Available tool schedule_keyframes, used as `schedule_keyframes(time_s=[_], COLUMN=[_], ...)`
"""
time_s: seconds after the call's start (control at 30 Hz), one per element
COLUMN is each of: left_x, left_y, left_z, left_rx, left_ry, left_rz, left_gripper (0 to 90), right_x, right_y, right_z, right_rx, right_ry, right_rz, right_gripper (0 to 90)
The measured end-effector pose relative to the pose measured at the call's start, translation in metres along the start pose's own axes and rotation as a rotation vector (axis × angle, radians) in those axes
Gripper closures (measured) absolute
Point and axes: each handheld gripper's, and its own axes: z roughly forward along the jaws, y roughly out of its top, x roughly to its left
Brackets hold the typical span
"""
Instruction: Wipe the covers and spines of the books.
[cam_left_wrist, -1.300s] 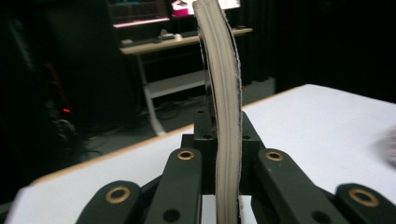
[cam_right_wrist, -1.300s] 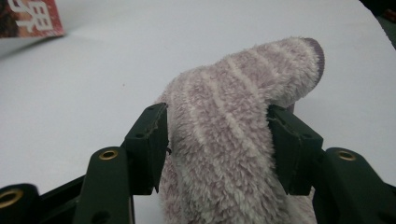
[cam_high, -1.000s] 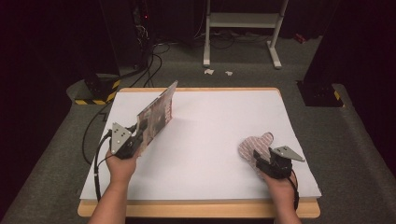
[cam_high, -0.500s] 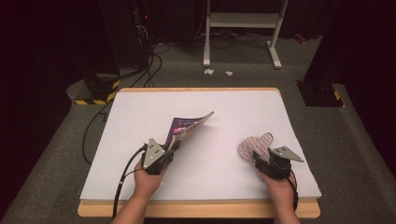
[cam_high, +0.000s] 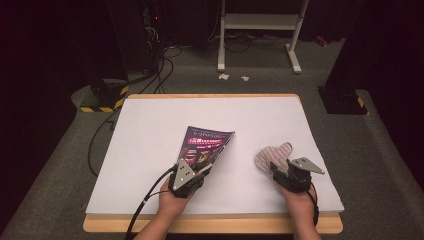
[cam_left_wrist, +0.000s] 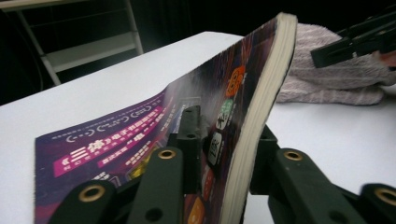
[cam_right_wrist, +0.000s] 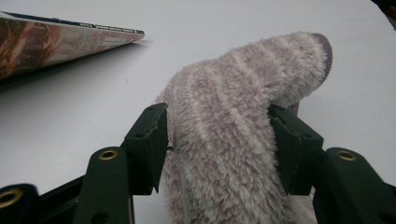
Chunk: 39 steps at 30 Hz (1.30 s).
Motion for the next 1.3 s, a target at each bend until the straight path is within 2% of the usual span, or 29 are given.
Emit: schedule_keyframes(time_s=[0.1,0.23,0.37,0.53,0.6,0.7,0.77,0.83,1.07,1.3], left_x=[-0.006,-0.013,-0.021,-0.026,-0.029,-0.033,-0.034,-0.031,-0.001,0.035], left_y=[0.001,0.002,0.002,0.003,0.002,0.002,0.003,0.004,-0.003,-0.014], left_z=[0.001,0.004,0.007,0.011,0.013,0.016,0.015,0.014,0.006,-0.007], left_rx=[-0.004,0.009,0.034,0.039,0.042,0.034,0.014,0.009,0.06,0.152], left_ry=[-0.005,-0.036,-0.042,-0.1,-0.108,-0.143,-0.148,-0.123,-0.056,0.029], left_rz=[0.004,-0.005,0.007,-0.025,-0.02,-0.039,-0.052,-0.046,-0.1,-0.151], left_gripper=[67.5,63.0,60.9,54.6,51.8,47.6,47.1,47.0,45.2,45.7], right_x=[-0.001,-0.001,0.0,0.0,0.0,0.001,0.001,0.001,0.004,0.005], right_y=[0.0,0.0,0.0,0.0,0.0,0.0,0.0,0.0,0.001,0.009], right_z=[0.0,-0.001,-0.001,-0.001,-0.001,-0.001,-0.001,0.0,-0.002,-0.008], right_rx=[0.0,0.0,0.0,0.002,0.002,0.003,0.004,0.005,0.0,-0.016], right_ry=[0.002,0.003,0.002,0.003,0.003,0.004,0.002,0.0,-0.006,0.019], right_rz=[0.004,0.005,0.002,-0.001,0.0,-0.001,-0.006,-0.009,-0.03,-0.039], right_gripper=[42.8,42.8,42.7,42.6,42.5,42.5,42.4,42.1,41.9,41.6])
